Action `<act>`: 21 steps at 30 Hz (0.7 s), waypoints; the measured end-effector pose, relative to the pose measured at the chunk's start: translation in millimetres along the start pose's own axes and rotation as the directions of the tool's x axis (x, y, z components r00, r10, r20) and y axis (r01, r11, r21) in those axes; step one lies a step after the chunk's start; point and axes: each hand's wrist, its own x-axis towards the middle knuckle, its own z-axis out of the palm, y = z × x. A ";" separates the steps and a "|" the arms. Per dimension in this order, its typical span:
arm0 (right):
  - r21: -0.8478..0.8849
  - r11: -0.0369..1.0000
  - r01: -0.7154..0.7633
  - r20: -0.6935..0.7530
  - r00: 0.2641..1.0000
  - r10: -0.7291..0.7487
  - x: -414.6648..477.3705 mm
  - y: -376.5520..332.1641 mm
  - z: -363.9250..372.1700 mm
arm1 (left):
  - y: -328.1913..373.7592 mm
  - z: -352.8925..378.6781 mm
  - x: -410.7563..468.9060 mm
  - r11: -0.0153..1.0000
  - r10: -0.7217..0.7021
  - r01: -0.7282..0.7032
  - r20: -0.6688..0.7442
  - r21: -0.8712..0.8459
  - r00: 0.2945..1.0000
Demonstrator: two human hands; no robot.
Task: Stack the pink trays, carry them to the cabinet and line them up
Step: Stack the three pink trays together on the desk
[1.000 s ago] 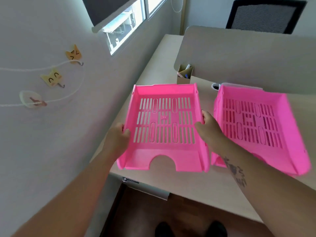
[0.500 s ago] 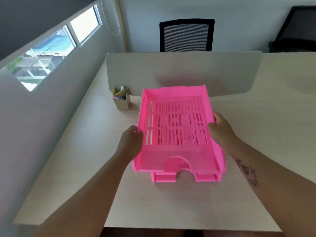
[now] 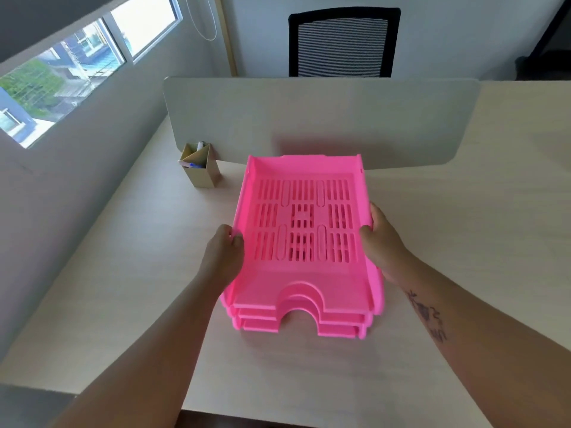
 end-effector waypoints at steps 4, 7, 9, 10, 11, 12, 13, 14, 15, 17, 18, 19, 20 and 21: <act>-0.001 1.000 0.013 0.023 1.000 -0.013 1.7 0.3 -0.3 | -3.9 0.1 2.3 0.971 -0.095 0.119 0.118 -0.209 0.988; 0.018 1.000 0.000 0.023 1.000 -0.001 2.1 2.9 1.0 | -8.0 -4.7 5.1 0.927 -0.103 0.183 0.247 -0.327 0.964; 0.057 0.998 -0.028 0.042 0.999 0.025 2.3 10.9 1.0 | -11.5 -11.0 2.7 0.911 -0.056 0.176 0.313 -0.372 0.948; 0.079 0.995 -0.056 0.036 0.998 0.054 -3.7 10.9 0.8 | -15.0 -13.4 -0.5 0.906 -0.034 0.169 0.332 -0.388 0.943; 0.098 0.992 -0.079 0.029 0.997 0.076 -14.0 9.6 1.5 | -21.1 -14.3 -5.4 0.898 -0.018 0.164 0.339 -0.408 0.941; 0.123 0.989 -0.083 0.014 0.997 0.082 -26.8 8.0 2.4 | -27.1 -15.0 -14.3 0.892 -0.001 0.154 0.339 -0.426 0.941; 0.157 0.984 -0.080 0.005 0.997 0.080 -39.8 7.7 4.0 | -35.3 -13.7 -22.9 0.887 0.026 0.131 0.331 -0.443 0.943; 0.200 0.977 -0.079 -0.001 0.997 0.081 -49.7 11.8 6.2 | -44.0 -11.4 -31.6 0.887 0.052 0.104 0.321 -0.450 0.946; 0.229 0.970 -0.077 -0.014 0.996 0.083 -58.1 18.1 8.5 | -53.0 -7.6 -39.4 0.881 0.078 0.082 0.314 -0.466 0.946; 0.265 0.961 -0.085 -0.054 0.993 0.103 -74.6 27.2 14.5 | -67.0 0.5 -51.8 0.861 0.106 0.066 0.304 -0.505 0.947; 0.277 0.956 -0.091 -0.079 0.990 0.117 -79.5 32.4 18.1 | -72.1 4.2 -55.2 0.857 0.110 0.059 0.292 -0.512 0.950; 0.288 0.952 -0.100 -0.099 0.986 0.134 -83.9 36.4 21.6 | -76.3 8.2 -56.4 0.854 0.110 0.051 0.276 -0.518 0.955; 0.298 0.948 -0.110 -0.124 0.980 0.153 -85.5 40.1 25.0 | -78.7 11.4 -56.8 0.853 0.107 0.048 0.264 -0.520 0.959; 0.296 0.948 -0.115 -0.150 0.975 0.166 -87.2 42.2 27.6 | -80.7 15.1 -56.1 0.848 0.101 0.054 0.260 -0.528 0.960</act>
